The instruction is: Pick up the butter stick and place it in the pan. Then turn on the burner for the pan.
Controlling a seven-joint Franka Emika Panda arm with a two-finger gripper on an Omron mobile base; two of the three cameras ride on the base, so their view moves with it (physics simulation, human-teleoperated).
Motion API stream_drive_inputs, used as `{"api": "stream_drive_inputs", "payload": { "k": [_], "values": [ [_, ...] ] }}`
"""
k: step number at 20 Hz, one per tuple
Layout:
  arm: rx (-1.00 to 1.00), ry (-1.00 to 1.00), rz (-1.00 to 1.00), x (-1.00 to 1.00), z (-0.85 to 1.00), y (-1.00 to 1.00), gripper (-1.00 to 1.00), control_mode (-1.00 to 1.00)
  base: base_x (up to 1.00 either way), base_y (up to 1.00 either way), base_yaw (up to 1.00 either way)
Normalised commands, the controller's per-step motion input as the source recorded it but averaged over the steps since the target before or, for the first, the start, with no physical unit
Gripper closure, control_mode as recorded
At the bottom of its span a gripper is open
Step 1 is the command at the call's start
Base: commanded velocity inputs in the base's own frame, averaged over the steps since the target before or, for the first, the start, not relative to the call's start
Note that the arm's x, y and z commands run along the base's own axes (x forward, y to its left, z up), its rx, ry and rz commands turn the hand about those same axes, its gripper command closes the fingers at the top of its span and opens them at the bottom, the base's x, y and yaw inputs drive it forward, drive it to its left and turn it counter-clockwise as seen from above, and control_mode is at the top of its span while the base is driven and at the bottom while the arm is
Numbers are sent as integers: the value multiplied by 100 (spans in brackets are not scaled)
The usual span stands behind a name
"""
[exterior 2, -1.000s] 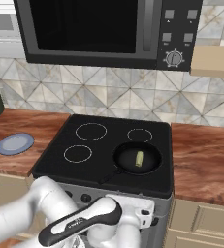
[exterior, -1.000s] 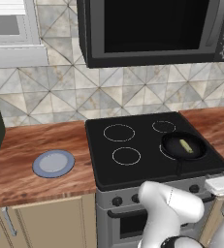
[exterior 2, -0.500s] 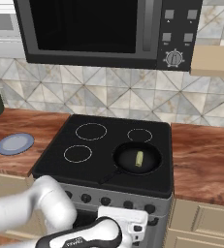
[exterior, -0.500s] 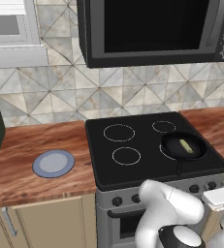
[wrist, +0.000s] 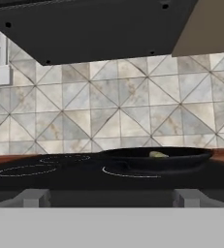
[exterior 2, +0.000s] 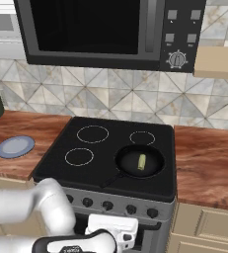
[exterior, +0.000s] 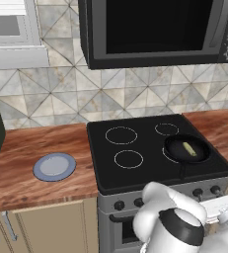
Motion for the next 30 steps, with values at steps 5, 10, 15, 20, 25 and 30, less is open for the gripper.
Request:
{"api": "stream_drive_inputs", "payload": {
  "k": [5,10,15,20,25,30],
  "values": [
    [0,0,-7,1,-5,33,-100,-100,0,0,0],
    [0,0,-5,16,-3,15,-100,-100,0,0,0],
    [0,0,-3,31,-13,12,-100,-100,0,0,0],
    [0,0,0,42,-33,12,-100,-100,0,0,0],
    [0,0,0,59,-31,28,-100,-100,0,0,0],
    [0,-1,0,56,-38,30,-100,-100,0,0,0]
  ]
}}
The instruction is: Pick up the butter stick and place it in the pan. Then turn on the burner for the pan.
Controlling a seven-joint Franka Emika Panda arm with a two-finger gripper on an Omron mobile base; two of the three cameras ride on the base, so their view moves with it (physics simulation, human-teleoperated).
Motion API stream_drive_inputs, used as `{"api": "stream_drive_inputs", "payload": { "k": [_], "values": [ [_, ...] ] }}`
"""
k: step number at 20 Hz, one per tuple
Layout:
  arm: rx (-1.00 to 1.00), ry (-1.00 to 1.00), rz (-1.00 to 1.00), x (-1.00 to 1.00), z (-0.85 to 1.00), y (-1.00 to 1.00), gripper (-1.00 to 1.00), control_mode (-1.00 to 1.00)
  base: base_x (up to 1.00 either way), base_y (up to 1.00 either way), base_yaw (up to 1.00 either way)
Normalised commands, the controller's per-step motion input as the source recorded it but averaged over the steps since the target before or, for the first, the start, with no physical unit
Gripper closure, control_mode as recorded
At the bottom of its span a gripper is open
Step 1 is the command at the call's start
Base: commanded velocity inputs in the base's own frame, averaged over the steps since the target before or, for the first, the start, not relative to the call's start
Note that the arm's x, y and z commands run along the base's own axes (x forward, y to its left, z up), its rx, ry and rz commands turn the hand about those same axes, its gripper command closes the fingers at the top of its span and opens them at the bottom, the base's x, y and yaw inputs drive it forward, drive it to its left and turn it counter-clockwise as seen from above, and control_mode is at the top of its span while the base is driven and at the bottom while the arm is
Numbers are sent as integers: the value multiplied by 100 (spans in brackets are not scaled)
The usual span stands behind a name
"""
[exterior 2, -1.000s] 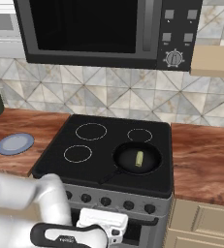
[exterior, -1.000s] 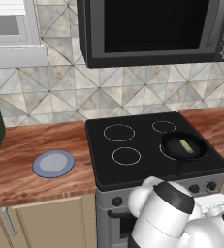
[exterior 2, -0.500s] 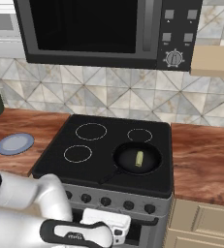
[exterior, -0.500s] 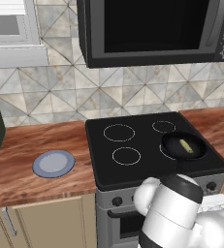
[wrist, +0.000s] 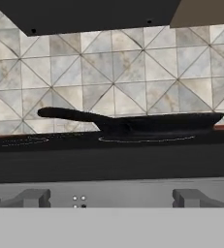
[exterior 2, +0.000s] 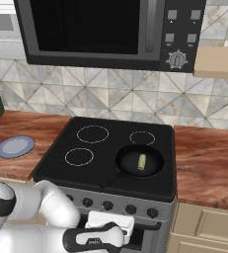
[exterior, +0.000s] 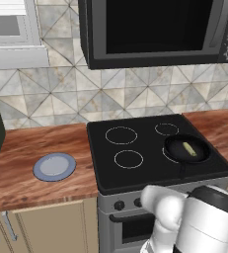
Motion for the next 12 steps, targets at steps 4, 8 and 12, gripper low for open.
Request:
{"api": "stream_drive_inputs", "payload": {
  "k": [4,8,12],
  "values": [
    [1,0,0,51,-32,28,-100,-100,0,0,0],
    [2,0,0,43,-13,28,-100,-100,0,0,0],
    [3,0,0,20,-6,18,-100,-100,0,0,0]
  ]
}}
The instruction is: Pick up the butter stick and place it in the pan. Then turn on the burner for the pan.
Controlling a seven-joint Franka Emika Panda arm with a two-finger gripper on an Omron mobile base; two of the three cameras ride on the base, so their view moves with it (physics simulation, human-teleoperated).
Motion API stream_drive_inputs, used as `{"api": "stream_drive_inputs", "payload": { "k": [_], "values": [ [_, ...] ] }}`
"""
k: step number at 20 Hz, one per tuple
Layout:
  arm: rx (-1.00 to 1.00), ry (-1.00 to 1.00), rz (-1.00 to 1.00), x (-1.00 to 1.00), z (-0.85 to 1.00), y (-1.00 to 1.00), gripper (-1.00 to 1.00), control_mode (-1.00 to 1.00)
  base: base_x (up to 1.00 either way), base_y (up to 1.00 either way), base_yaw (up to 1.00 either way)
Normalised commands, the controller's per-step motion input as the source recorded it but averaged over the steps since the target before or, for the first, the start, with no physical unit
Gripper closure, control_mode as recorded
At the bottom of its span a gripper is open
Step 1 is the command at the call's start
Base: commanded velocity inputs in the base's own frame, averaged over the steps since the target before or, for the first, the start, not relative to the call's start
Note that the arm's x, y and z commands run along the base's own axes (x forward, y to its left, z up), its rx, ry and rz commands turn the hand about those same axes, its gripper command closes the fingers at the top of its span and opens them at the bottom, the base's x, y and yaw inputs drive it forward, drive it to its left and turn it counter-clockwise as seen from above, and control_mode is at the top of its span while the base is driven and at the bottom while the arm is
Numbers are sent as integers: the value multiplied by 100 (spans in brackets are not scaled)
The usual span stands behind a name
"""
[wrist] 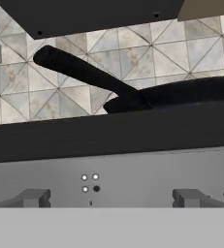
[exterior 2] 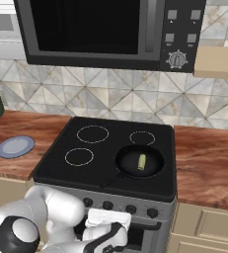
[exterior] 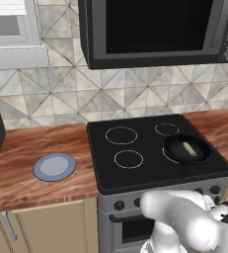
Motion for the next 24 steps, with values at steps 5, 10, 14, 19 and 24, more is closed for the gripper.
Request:
{"api": "stream_drive_inputs", "payload": {
  "k": [5,10,14,19,24],
  "values": [
    [1,0,0,0,-19,15,-100,-100,0,0,0],
    [0,0,0,0,-3,15,-100,-100,0,0,0],
    [1,0,0,9,0,9,-100,-100,0,0,0],
    [1,0,0,25,0,11,-100,-100,0,0,0],
    [1,0,0,23,-2,3,-100,-100,0,0,0]
  ]
}}
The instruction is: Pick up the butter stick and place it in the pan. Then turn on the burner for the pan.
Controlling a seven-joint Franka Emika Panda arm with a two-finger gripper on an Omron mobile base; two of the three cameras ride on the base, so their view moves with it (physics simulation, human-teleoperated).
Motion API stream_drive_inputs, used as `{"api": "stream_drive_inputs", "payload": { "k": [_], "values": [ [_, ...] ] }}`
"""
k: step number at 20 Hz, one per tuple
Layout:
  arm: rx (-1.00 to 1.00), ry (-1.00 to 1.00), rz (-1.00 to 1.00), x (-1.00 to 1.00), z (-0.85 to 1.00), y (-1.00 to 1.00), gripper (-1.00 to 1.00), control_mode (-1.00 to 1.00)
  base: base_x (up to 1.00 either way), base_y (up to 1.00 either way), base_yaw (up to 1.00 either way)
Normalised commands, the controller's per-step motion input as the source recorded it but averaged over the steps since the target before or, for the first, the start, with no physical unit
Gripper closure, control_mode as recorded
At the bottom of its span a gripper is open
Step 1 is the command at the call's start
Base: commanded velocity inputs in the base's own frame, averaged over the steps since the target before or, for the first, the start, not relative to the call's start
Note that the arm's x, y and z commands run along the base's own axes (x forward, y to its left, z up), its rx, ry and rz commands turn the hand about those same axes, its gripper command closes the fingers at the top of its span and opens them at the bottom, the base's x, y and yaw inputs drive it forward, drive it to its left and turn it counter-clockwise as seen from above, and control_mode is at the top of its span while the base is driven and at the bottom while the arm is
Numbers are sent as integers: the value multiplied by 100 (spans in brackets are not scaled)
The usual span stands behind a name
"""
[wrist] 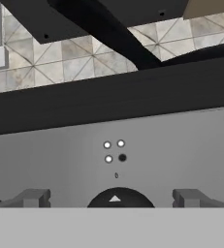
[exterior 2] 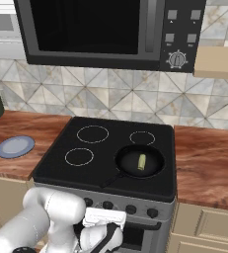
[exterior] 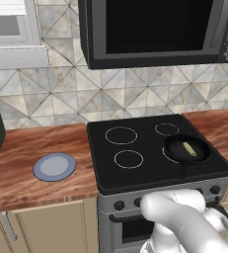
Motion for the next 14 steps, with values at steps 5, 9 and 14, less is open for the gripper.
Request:
{"api": "stream_drive_inputs", "payload": {
  "k": [5,9,14],
  "values": [
    [2,0,0,11,-10,0,-100,-100,0,0,0],
    [2,0,0,1,-14,0,-100,-100,0,0,0],
    [0,0,0,0,-12,0,-100,-100,0,0,0]
  ]
}}
